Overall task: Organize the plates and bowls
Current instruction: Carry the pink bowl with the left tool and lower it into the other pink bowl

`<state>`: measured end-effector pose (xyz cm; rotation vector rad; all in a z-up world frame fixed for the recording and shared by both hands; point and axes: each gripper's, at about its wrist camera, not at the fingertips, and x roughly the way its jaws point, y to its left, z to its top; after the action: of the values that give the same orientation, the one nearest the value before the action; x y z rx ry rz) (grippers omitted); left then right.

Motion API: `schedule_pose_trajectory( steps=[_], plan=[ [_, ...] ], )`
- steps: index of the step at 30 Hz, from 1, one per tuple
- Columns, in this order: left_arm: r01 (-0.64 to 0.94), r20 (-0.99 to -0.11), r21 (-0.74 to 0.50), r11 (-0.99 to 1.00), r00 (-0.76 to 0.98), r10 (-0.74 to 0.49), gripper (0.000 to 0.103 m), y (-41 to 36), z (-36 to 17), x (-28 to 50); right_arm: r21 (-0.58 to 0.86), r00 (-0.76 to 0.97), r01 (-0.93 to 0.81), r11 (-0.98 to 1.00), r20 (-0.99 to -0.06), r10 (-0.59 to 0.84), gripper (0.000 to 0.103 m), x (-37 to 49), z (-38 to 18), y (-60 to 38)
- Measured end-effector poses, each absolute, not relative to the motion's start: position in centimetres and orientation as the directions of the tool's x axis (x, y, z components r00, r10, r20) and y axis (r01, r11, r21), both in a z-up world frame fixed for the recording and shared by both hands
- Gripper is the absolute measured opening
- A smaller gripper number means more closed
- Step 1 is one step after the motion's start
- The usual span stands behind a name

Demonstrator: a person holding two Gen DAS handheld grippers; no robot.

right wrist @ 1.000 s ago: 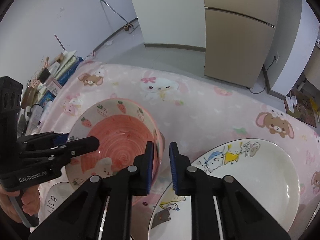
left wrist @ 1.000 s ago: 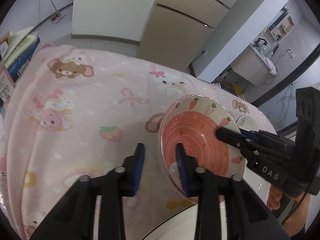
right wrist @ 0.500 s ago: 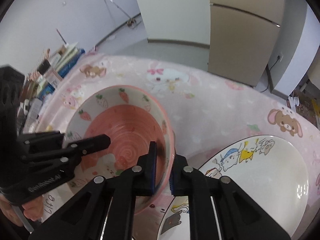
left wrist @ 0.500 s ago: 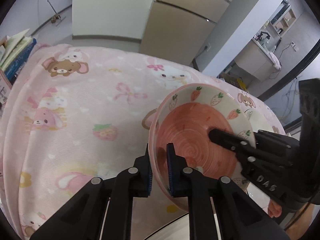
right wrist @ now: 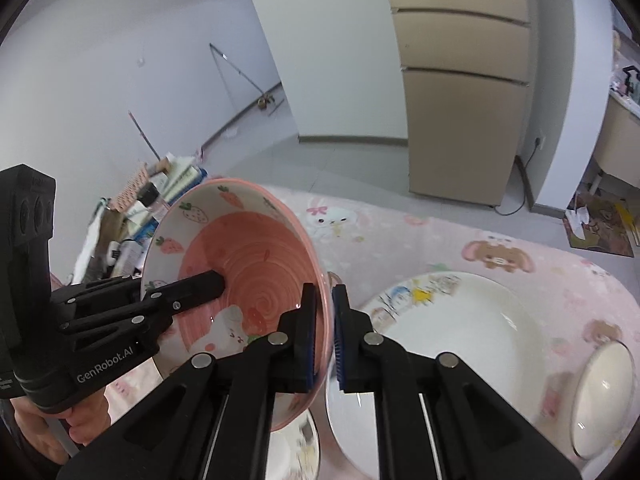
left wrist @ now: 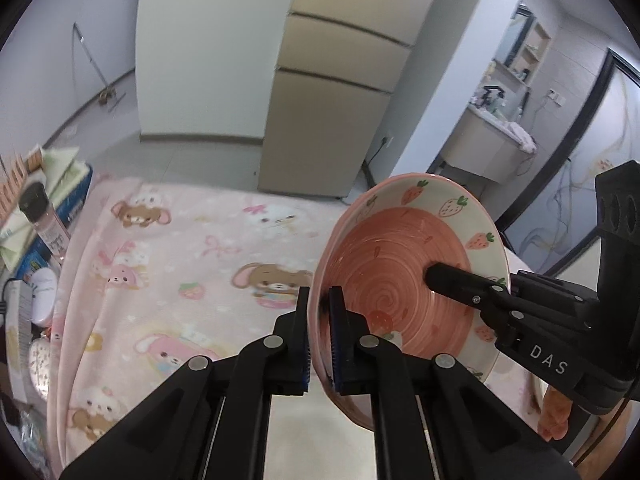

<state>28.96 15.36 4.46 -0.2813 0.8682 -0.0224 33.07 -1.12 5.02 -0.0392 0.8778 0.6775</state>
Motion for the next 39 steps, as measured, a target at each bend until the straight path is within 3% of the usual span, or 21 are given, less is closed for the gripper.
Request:
schedule_pose_trajectory(
  steps=[10, 17, 27, 39],
  plan=[
    [0.000, -0.684, -0.178, 0.984, 0.719, -0.123, 0.008, 5.7, 8.0, 21.0, 0.202, 0.490, -0.567, 0.799, -0.697, 0.524, 0.007, 26.5, 7.8, -8.9],
    [0.033, -0.648, -0.183, 0.983, 0.747, -0.146, 0.008, 1.8, 6.3, 15.7, 0.229, 0.503, -0.598, 0.768, -0.639, 0.582, 0.009, 21.8, 5.5, -13.0],
    [0.099, -0.669, -0.171, 0.980, 0.718, -0.189, 0.008, -1.1, 2.5, 14.0, 0.340, 0.464, -0.570, 0.749, -0.619, 0.634, 0.012, 20.1, 0.8, -16.9],
    [0.155, -0.655, -0.122, 0.980, 0.729, -0.197, 0.008, -3.0, 0.3, 13.0, 0.287, 0.498, -0.571, 0.769, -0.623, 0.603, 0.012, 17.9, -0.8, -18.3]
  ],
)
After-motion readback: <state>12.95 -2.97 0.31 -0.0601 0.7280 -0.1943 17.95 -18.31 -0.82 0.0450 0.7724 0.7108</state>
